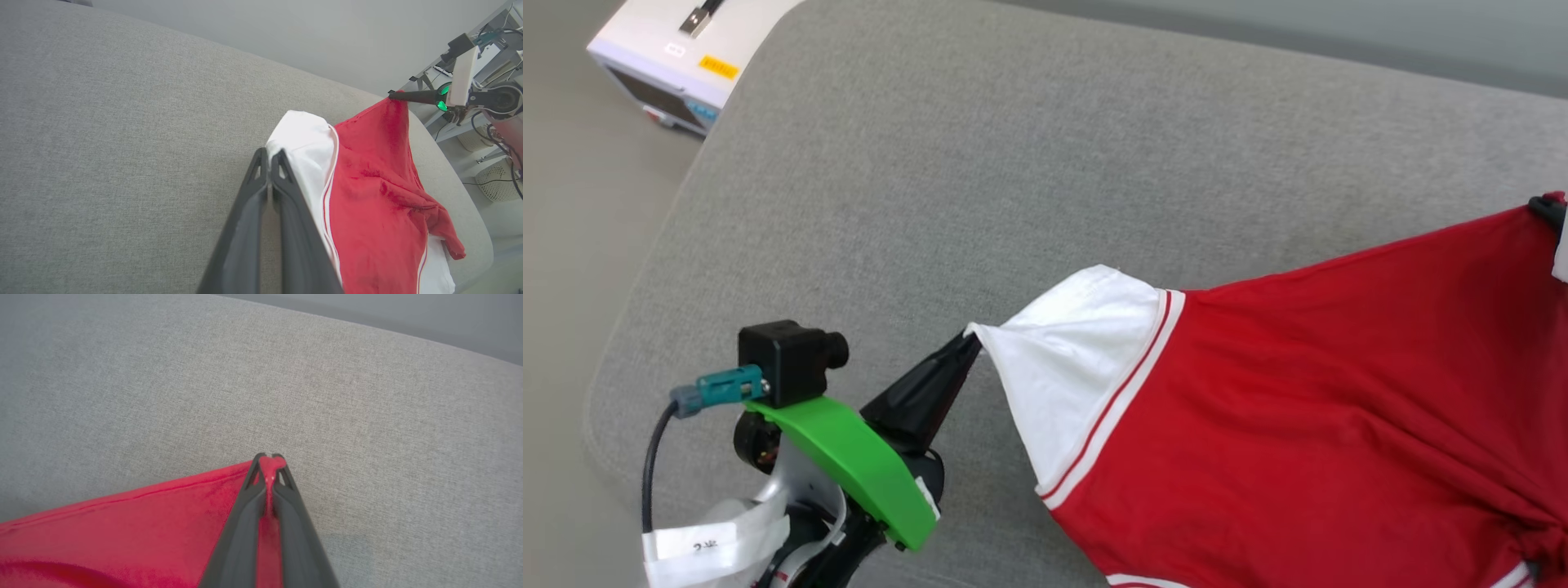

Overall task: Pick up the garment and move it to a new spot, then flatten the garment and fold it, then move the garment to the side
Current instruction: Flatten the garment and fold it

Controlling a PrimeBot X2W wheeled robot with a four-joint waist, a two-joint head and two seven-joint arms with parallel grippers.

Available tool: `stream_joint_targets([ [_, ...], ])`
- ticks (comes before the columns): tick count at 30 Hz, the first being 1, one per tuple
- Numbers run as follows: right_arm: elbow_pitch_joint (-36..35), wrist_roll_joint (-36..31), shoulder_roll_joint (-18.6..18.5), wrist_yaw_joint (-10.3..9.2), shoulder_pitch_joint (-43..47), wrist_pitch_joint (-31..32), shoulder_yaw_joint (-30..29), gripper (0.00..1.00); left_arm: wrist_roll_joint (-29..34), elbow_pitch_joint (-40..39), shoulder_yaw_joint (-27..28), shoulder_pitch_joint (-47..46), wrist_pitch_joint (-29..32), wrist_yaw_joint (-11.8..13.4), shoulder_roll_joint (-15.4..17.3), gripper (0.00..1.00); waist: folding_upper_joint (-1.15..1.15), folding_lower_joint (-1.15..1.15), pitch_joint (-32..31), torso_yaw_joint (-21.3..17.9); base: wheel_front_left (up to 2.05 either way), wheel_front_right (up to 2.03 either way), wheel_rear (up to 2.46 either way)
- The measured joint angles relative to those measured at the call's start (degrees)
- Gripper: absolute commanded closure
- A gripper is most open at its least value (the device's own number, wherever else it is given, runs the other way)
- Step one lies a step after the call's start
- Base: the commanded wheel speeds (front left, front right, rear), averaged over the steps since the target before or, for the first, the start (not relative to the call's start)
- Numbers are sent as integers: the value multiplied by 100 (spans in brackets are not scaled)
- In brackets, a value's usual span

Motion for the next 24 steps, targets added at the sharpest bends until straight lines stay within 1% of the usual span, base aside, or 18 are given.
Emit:
stream_joint_targets([
  [9,-590,380,-60,0,42,-302,-65,100,25,-301,480,-263,-7,240,220,100,0,0,-470,-465,0,0,0],
  [16,-1257,555,-109,0,136,-321,-349,100,25,-544,883,-660,-7,386,350,100,0,0,-721,-884,0,0,0],
  [19,-1550,610,-65,0,224,-321,-477,100,26,-626,1062,-832,-5,477,407,100,0,0,-809,-1048,0,0,0],
  [24,-2042,699,121,0,340,-348,-635,100,62,-748,1302,-1179,0,577,521,100,0,0,-942,-1309,0,0,0],
])
